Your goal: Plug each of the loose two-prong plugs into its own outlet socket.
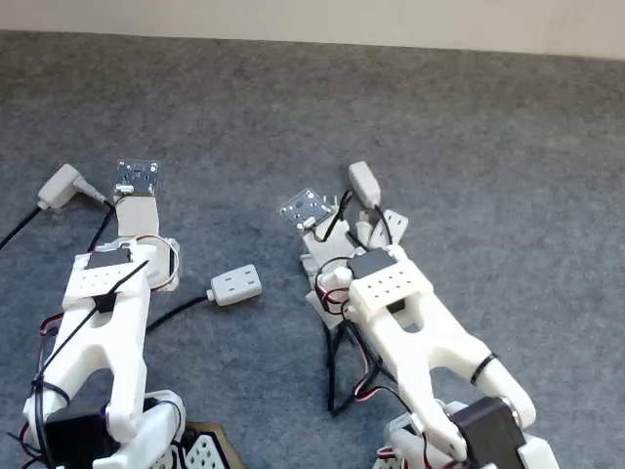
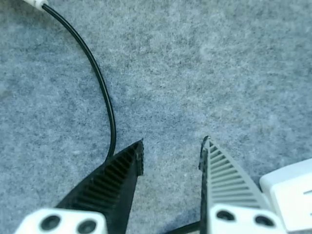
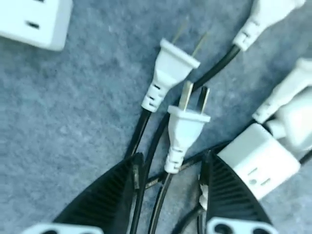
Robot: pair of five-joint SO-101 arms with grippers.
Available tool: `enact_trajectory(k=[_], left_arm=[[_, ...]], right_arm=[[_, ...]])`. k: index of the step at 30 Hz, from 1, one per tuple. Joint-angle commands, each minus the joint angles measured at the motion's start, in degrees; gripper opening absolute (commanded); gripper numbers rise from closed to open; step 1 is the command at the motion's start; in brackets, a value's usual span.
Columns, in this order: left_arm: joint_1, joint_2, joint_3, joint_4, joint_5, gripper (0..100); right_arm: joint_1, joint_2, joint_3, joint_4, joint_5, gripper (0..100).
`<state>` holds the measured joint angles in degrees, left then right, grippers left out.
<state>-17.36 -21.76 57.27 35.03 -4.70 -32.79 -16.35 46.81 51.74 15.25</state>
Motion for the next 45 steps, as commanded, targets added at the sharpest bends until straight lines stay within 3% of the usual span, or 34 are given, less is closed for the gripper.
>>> enact_trajectory(k=[1,14,21,31,39,45], left_arm=[[1.80,-1.63,-0.13,-0.70,0.26,20],[1.80,-1.63,-0.13,-0.70,0.26,20],[1.80,-1.63,-0.13,-0.70,0.26,20],[1.80,-1.63,-0.13,-0.70,0.26,20],[1.80,-1.63,-1.45,0.53,-2.81,20],[4.97,-1.54,-13.58,16.53,-9.49,21]], right_arm=[[0.13,5.85,-0.92,-2.51,0.09,18.5],[4.70,10.68,-4.88,-3.21,0.09,18.0],[4.70,10.68,-4.97,-2.95,0.09,1.6],[4.70,10.24,-5.67,-2.95,-3.52,1.0],[3.56,-8.48,-4.35,-0.04,-6.42,0.5],[-3.12,-27.21,7.08,-3.30,-6.42,0.5]])
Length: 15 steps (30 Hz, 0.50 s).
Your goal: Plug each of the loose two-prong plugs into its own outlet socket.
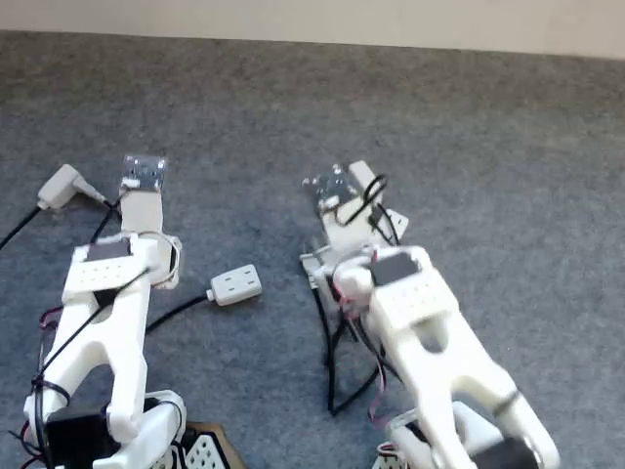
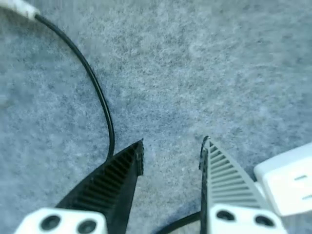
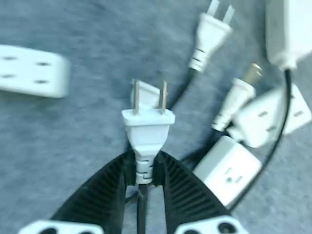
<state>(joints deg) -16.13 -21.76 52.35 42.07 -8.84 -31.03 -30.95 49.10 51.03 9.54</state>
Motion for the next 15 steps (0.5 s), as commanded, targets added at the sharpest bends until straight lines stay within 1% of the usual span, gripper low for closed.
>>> enact_trajectory(k=[1,4,6,12,15], left_arm=[[4.79,-1.54,-10.86,12.40,-7.03,21],[6.99,-1.89,-17.45,20.04,-9.93,26],[8.04,-2.24,-20.88,23.30,-10.99,28],[11.91,-2.33,-27.74,25.93,-15.82,30],[12.88,-2.33,-29.58,26.64,-17.58,32]], right_arm=[[-6.37,-14.90,6.29,-3.56,-0.70,0.5],[-10.51,-18.68,9.10,-5.76,-0.70,0.5],[-13.41,-18.59,9.10,-7.16,-0.70,0.5],[-19.82,-12.18,9.36,-14.46,-0.26,0.5],[-20.44,-8.84,9.71,-17.27,-0.26,0.5]])
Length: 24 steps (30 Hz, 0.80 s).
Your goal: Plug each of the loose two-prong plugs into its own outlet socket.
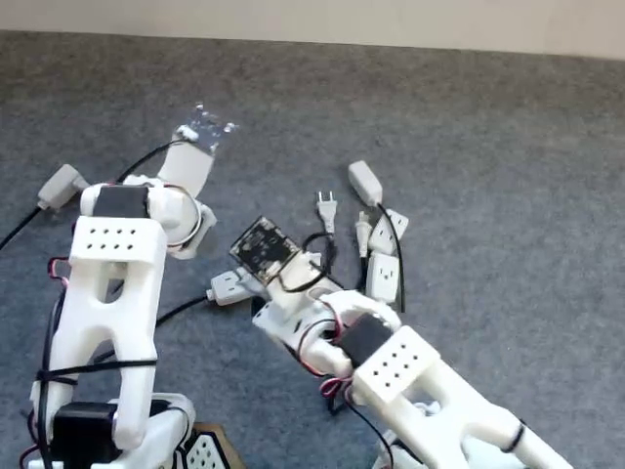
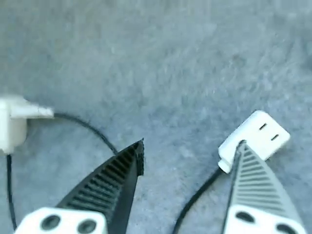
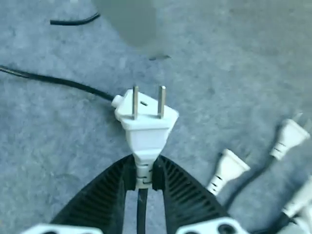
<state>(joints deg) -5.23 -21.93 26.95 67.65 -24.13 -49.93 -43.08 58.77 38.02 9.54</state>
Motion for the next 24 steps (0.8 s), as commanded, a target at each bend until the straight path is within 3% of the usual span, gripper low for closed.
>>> enact_trajectory(k=[1,9,14,19,24], left_arm=[[2.24,-2.15,-4.62,0.79,-2.29,32],[3.38,-14.99,-4.79,0.70,-2.29,33],[3.47,-28.97,5.93,0.53,-1.76,33],[3.12,-37.41,19.56,-7.91,3.60,33],[3.12,-39.43,25.01,-12.48,7.65,33]], right_arm=[[-1.45,3.91,0.04,-4.62,-0.44,0.5],[1.45,4.00,4.26,-11.21,-1.58,0.5],[5.41,4.00,5.49,-15.96,-5.80,0.5],[1.98,4.00,5.76,-17.19,-5.98,0.5],[-1.89,4.00,5.85,-16.92,-7.21,0.5]])
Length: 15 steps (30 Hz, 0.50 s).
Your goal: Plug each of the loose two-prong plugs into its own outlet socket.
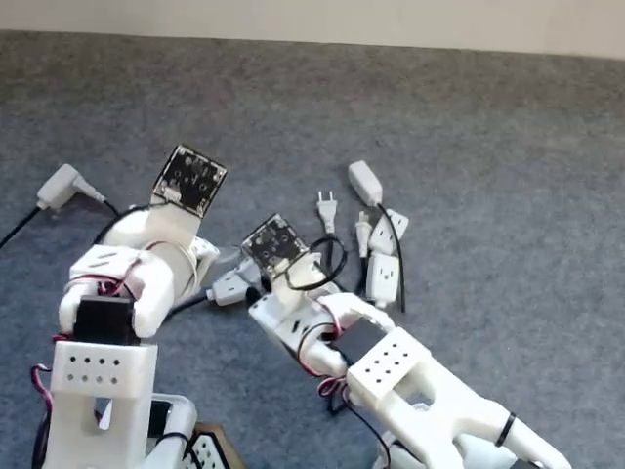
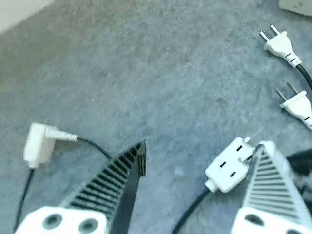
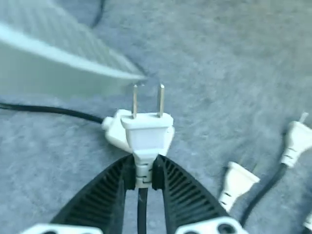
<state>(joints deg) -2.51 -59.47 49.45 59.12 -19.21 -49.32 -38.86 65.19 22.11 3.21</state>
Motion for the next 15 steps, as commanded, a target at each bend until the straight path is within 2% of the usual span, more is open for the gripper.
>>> enact_trajectory(k=[1,7,15], left_arm=[[0.40,-1.89,3.12,-4.84,2.99,33],[0.66,-1.89,7.96,-6.24,2.81,33],[0.66,-2.33,19.47,-12.66,2.73,33]], right_arm=[[-2.77,-0.22,-0.57,-1.01,-0.88,0.5],[-2.59,-0.22,-3.12,3.91,-1.05,0.5],[-2.59,-0.22,-14.11,15.60,-0.88,0.5]])
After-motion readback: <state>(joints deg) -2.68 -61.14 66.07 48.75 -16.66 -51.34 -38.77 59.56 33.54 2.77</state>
